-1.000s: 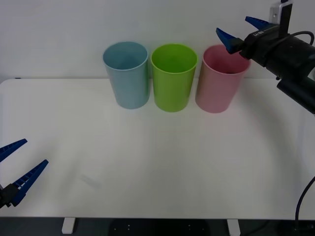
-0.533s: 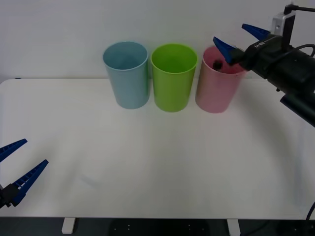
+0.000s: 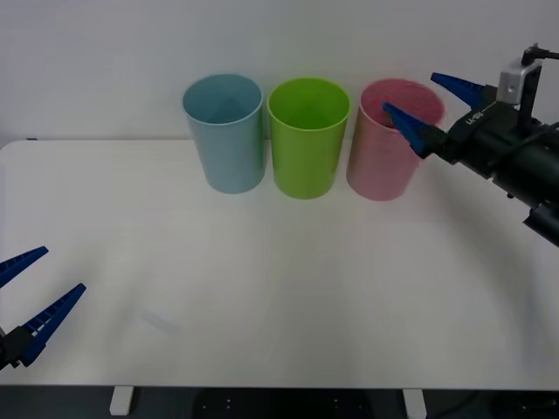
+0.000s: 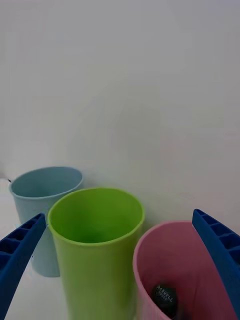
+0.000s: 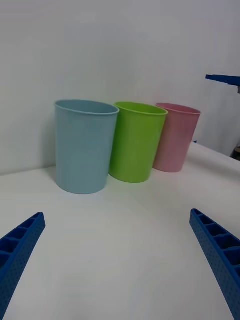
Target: Grasp the object on the table and drop it into the matching bin: aluminum can to the light blue bin, PET bottle to the pink bin.
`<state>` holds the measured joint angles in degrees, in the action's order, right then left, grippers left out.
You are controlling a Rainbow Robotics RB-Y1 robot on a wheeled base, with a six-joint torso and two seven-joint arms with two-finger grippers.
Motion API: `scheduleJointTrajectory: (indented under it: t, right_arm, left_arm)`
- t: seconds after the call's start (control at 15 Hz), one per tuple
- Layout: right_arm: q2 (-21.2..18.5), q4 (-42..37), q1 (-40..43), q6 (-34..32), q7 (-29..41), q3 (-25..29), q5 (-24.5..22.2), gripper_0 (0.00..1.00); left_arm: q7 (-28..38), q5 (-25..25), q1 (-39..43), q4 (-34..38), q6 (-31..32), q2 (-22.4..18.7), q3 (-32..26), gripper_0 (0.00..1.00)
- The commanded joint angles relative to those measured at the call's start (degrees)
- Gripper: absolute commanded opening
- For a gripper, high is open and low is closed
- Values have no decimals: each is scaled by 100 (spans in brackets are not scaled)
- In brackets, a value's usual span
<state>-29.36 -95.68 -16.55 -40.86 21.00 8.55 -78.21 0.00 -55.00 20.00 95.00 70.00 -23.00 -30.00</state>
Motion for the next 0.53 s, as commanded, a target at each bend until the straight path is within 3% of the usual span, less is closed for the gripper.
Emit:
scheduleJointTrajectory:
  t: [0.07,0.27,0.53]
  right_arm:
    - [9,-259,345,-335,-131,191,51,100]
    - [18,-426,635,-678,-351,366,121,100]
    - [18,-452,1084,-1082,-1238,604,394,100]
  left_arm:
    - [0,0,0,0,0,0,0,100]
    - [0,0,0,0,0,0,0,100]
    - [0,0,0,0,0,0,0,100]
